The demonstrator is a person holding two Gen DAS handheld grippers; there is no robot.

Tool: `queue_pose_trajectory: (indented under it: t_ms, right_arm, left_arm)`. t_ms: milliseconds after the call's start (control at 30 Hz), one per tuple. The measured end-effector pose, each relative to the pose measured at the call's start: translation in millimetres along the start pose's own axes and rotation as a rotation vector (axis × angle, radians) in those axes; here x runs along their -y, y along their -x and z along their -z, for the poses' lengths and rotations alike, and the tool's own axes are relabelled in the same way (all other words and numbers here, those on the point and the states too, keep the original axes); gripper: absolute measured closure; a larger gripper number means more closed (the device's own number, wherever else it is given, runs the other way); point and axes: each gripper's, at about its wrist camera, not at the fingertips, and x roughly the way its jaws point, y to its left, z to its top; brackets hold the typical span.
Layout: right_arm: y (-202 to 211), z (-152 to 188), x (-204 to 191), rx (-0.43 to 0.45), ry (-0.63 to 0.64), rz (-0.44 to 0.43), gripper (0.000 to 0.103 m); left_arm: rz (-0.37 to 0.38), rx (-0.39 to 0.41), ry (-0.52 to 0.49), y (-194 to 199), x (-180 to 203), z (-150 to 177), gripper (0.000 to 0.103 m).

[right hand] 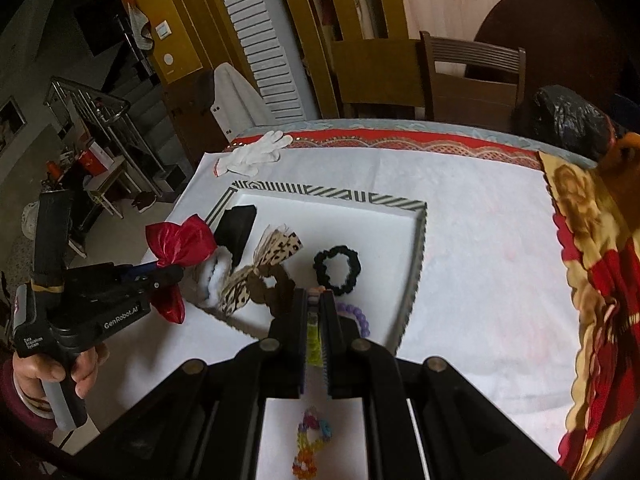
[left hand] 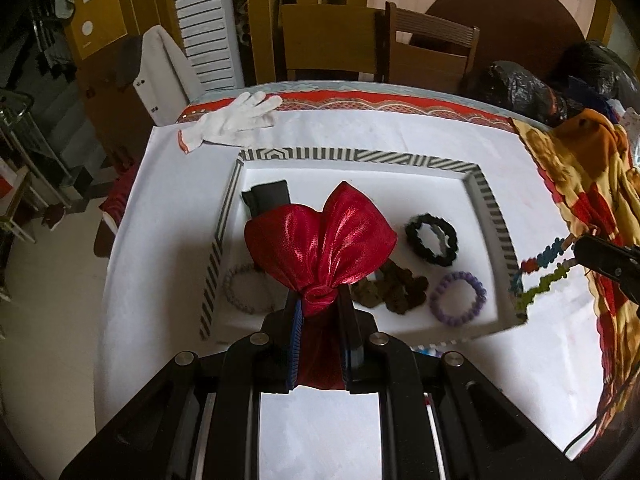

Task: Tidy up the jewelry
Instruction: 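Carry the red bow and green-orange bracelet into the tray and open both grippers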

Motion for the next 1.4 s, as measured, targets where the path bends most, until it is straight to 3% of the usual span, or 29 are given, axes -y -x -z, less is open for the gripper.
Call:
queue_pose_trajectory:
  t_ms: [167,500,767,1167,1233,1333,1400]
  right_arm:
    - [-18.9,-16.0,1.0,-0.017,0.014,0.007,0.097]
    - [-69.1,-56.4,10.6,-0.044,-0.007,0.005,0.097]
    - [-119.9,-89.7,18.2,-0.052,-0.055,-0.033,0.097]
    - [-174.1,-56.0,78.4,-0.181,-0.169,0.082,0.097]
    - [-176.8,-52.3,81.8,-0.184,-0.171,0.101,0.097]
    - [-176.5,-50.8,82.9,-0.176,-0.171,0.114,0.082]
    - [-175.1,-52.0,80.9,-0.171,-0.169,0.114,0.057]
  left_arm:
    - [-0.013,-0.009,0.000,-14.1,-3.4,-13.9,0.096]
    - [0.045,-0.044,0.073,-52.9,-16.9,-60.0,0.096]
    - [0.000,-0.092,0.088,-97.5,-15.1,-79.6,0.096]
    - [0.008,-0.158,0.115,-139.1,-9.0,-76.6,0.096]
    - [0.014,-0.160,0.120,-141.8,-10.8,-77.1,0.092]
    - [0.025,-0.153,0.131,-141.2,-12.2,-76.6,0.083]
    - [0.030,-0.150,0.137,-139.8,-13.5,-76.3,0.083]
